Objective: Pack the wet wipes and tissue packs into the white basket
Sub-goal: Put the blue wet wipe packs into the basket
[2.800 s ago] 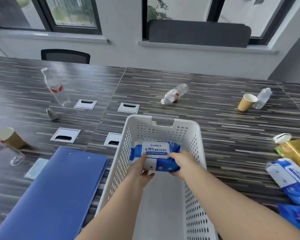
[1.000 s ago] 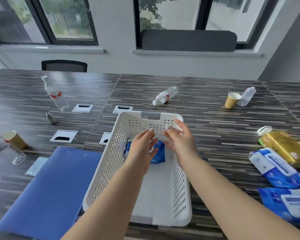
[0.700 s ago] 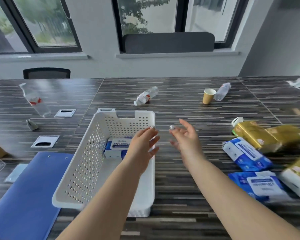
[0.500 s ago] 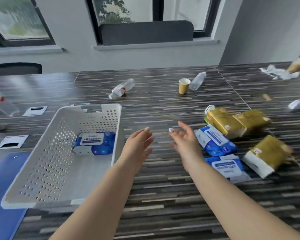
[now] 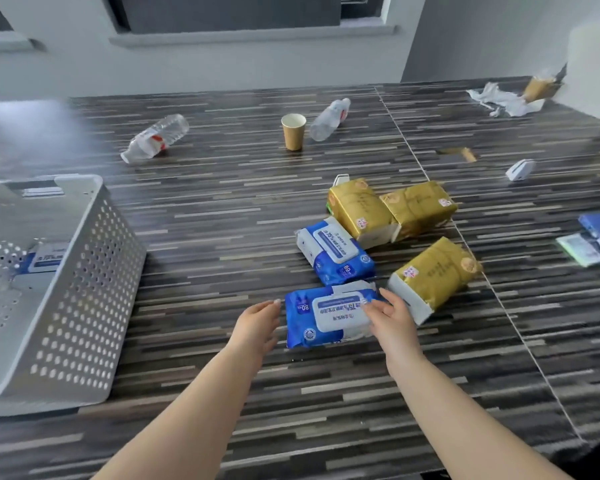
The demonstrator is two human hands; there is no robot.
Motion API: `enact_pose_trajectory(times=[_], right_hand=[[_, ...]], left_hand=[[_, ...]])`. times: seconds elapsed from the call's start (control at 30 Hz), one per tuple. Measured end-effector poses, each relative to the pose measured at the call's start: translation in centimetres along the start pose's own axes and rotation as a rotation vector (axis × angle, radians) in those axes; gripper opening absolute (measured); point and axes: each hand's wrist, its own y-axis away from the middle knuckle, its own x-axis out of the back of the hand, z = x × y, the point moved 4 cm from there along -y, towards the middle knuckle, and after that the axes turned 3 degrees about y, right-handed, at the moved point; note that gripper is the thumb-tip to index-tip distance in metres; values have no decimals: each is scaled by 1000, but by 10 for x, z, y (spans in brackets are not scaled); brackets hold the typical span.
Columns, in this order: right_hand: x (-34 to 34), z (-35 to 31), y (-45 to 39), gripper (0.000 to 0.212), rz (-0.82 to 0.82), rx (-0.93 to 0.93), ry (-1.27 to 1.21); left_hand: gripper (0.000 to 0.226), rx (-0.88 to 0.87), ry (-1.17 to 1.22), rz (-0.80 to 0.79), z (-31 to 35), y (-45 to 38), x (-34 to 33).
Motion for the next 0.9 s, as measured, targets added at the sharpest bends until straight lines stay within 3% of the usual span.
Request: enact_pose_trajectory(times=[0.13, 0.3, 0.57, 0.77, 0.9], right_hand=[[12, 14, -10, 57, 0, -29, 80], [10, 26, -22, 62, -14, -95, 221], [7, 23, -39, 58, -100, -155, 304], [8, 28, -36, 55, -57, -128, 235], [6, 32, -27, 52, -34, -132, 123]], left_hand=[[37, 9, -50, 20, -11, -9, -10], [74, 36, -91, 49, -22, -25, -14], [74, 84, -75, -34, -30, -44, -34], [76, 51, -113, 36, -32, -42, -38], [76, 22, -47, 0, -31, -35, -28]])
